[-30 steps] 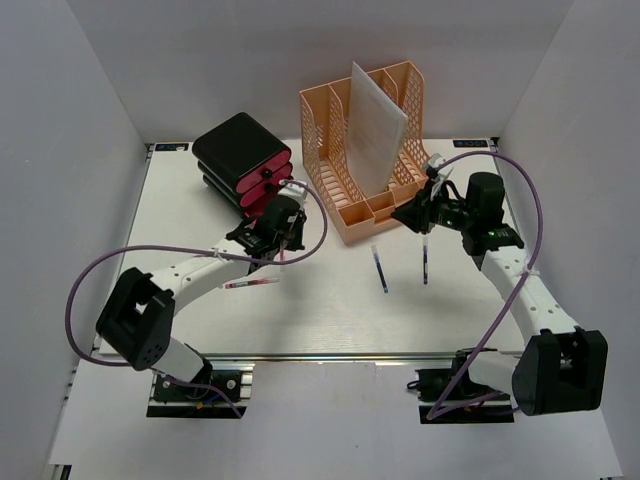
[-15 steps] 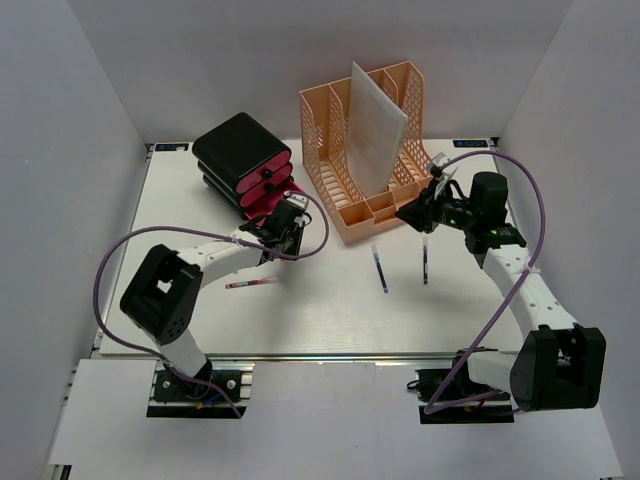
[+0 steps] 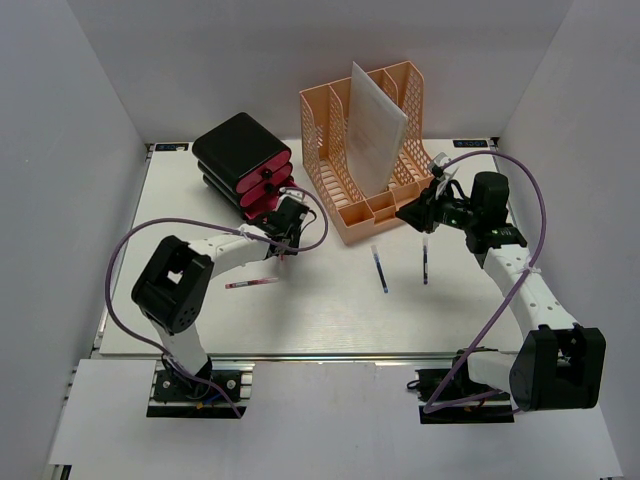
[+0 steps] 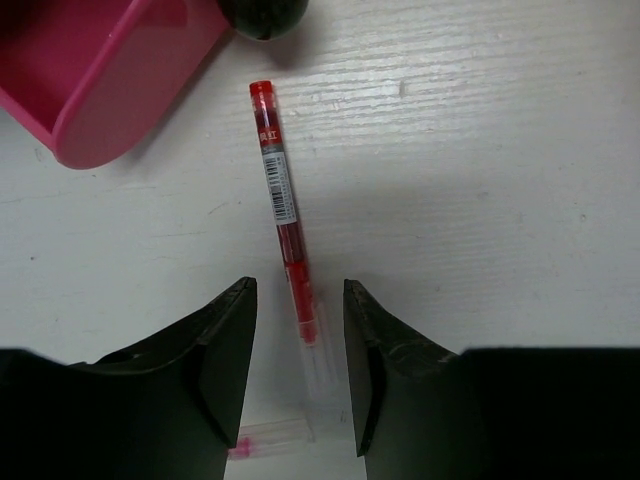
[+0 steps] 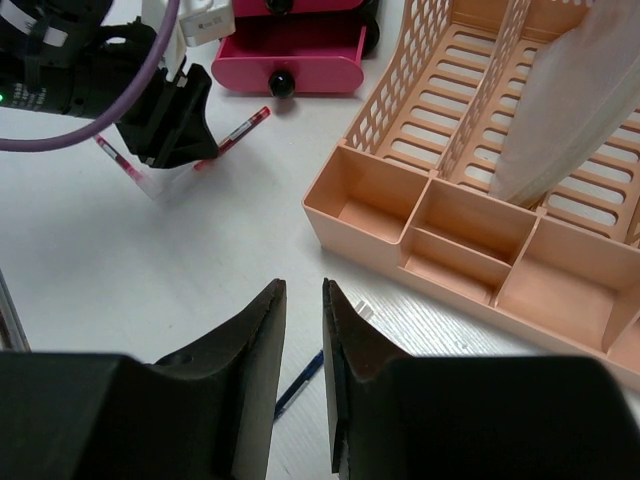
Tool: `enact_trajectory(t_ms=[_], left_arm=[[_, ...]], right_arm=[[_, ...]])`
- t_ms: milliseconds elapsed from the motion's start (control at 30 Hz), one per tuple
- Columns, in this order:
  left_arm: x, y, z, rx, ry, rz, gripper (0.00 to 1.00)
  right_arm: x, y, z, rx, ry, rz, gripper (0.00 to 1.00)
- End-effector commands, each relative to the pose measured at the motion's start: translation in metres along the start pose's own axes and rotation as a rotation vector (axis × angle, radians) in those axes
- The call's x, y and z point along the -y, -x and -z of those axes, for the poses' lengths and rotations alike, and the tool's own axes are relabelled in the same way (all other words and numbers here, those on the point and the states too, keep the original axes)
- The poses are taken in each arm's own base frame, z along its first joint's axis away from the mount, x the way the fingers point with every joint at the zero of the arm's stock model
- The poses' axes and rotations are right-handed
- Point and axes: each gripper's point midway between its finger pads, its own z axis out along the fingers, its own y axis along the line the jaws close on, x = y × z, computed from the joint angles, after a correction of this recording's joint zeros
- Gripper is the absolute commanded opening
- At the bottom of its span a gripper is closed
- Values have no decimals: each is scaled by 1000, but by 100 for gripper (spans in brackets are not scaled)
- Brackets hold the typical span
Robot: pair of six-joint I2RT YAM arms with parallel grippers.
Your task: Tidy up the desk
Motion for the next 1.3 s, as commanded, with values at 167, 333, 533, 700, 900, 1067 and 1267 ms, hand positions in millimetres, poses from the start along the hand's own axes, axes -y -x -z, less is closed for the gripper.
enact_trajectory(t_ms=[167, 333, 533, 700, 900, 1067, 1267], left_arm=[[-2, -4, -14, -13, 45, 13, 50], [-3, -7, -21, -28, 49, 24, 47], [-1, -26, -27, -77, 18, 22, 23], [7, -33, -24, -92, -40, 20, 12], [32, 3, 4, 4, -208, -48, 2], [48, 43, 44, 89, -364, -166, 5], [21, 69, 59, 142, -296, -339, 6]], right_arm=[[-2, 5, 4, 18, 12, 22, 27], [-1, 5, 5, 19, 10, 19, 27], [0, 6, 7, 24, 9, 16, 27], [-1, 9, 9, 30, 9, 22, 27], [-1, 11, 11, 37, 9, 22, 26], [-2, 13, 13, 45, 10, 26, 26], [-4, 17, 16, 54, 15, 37, 26]])
